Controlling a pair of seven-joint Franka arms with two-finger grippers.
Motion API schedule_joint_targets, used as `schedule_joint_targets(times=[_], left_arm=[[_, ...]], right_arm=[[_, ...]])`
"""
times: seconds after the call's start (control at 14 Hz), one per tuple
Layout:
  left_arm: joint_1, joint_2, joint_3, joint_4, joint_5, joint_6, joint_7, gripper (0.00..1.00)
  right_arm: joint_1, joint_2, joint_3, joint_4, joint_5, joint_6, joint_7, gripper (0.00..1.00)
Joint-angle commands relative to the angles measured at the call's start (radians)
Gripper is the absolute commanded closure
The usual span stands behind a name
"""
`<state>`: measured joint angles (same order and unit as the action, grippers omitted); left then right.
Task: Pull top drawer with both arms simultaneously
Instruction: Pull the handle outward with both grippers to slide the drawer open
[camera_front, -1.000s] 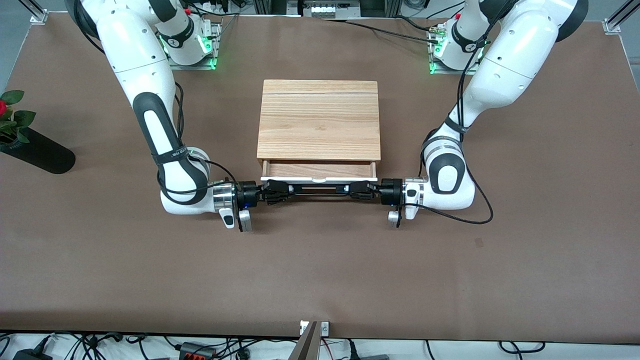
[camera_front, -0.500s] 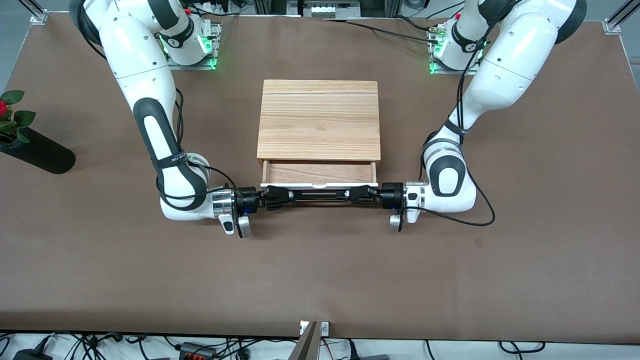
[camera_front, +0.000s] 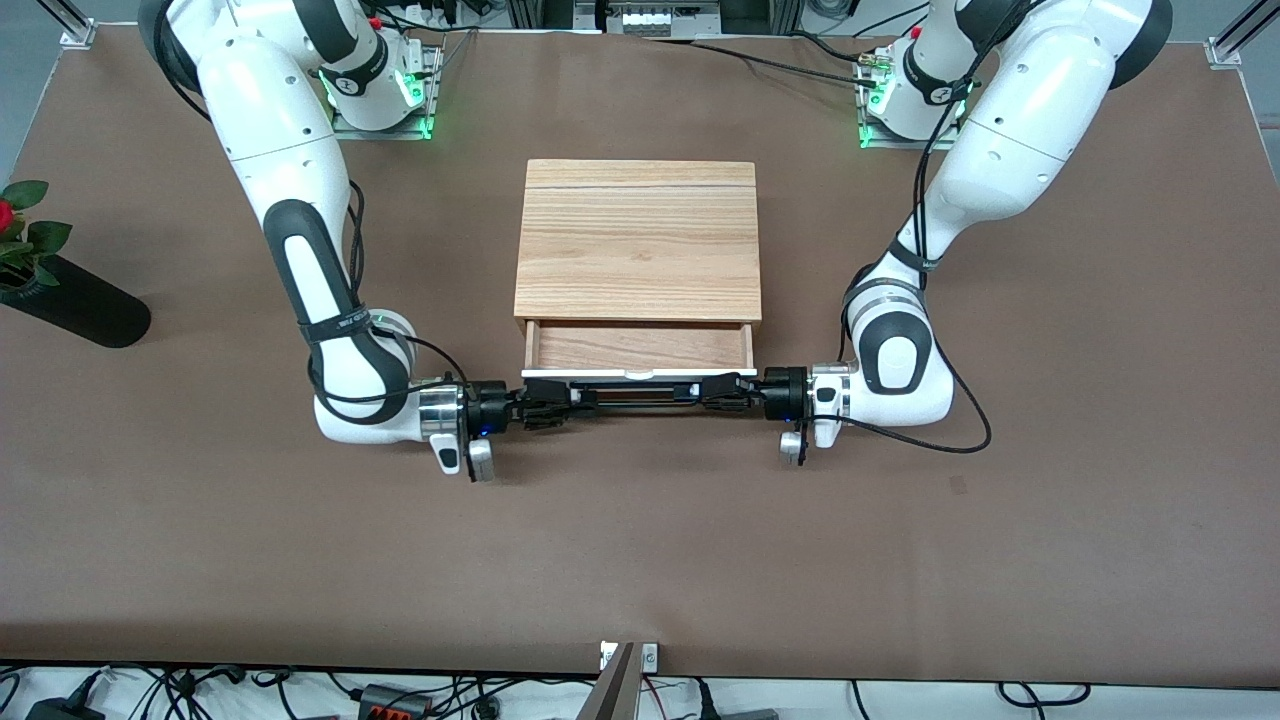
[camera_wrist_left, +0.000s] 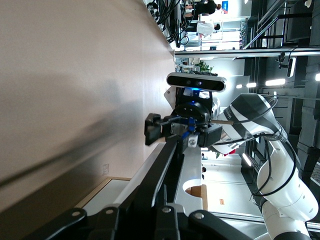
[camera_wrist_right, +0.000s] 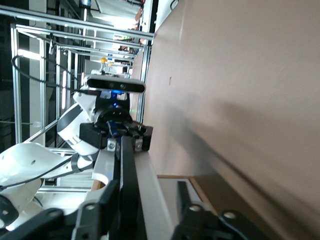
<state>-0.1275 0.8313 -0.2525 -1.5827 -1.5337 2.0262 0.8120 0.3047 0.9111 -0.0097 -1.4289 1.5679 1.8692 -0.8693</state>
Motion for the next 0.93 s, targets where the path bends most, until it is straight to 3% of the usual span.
schedule_joint_targets(times=[0.0, 0.07, 0.14, 0.43, 0.57, 0.71, 0.86], left_arm=[[0.003, -0.012, 0.027, 0.001, -0.025, -0.003, 0.018, 0.66], [0.003, -0.008, 0.027, 0.003, -0.025, -0.003, 0.018, 0.30], [0.003, -0.009, 0.027, 0.010, -0.025, -0.003, 0.018, 0.00], [0.003, -0.009, 0.029, 0.038, -0.020, -0.003, 0.007, 0.00], [0.005, -0.009, 0.030, 0.085, 0.051, -0.003, -0.004, 0.00], [0.014, -0.009, 0.032, 0.133, 0.179, -0.004, -0.097, 0.00], [0.017, -0.009, 0.032, 0.176, 0.271, -0.009, -0.174, 0.00]], right_arm=[[-0.007, 0.020, 0.002, 0.031, 0.009, 0.007, -0.003, 0.00], [-0.007, 0.019, 0.002, 0.031, 0.009, 0.007, -0.003, 0.00], [-0.007, 0.019, 0.002, 0.031, 0.009, 0.008, -0.003, 0.00], [-0.007, 0.006, 0.002, 0.031, 0.004, 0.010, 0.038, 0.00], [-0.006, -0.012, -0.001, 0.033, -0.040, 0.010, 0.108, 0.00], [-0.012, -0.046, -0.003, 0.033, -0.145, 0.008, 0.189, 0.00], [-0.010, -0.084, -0.038, 0.031, -0.332, 0.001, 0.237, 0.00]])
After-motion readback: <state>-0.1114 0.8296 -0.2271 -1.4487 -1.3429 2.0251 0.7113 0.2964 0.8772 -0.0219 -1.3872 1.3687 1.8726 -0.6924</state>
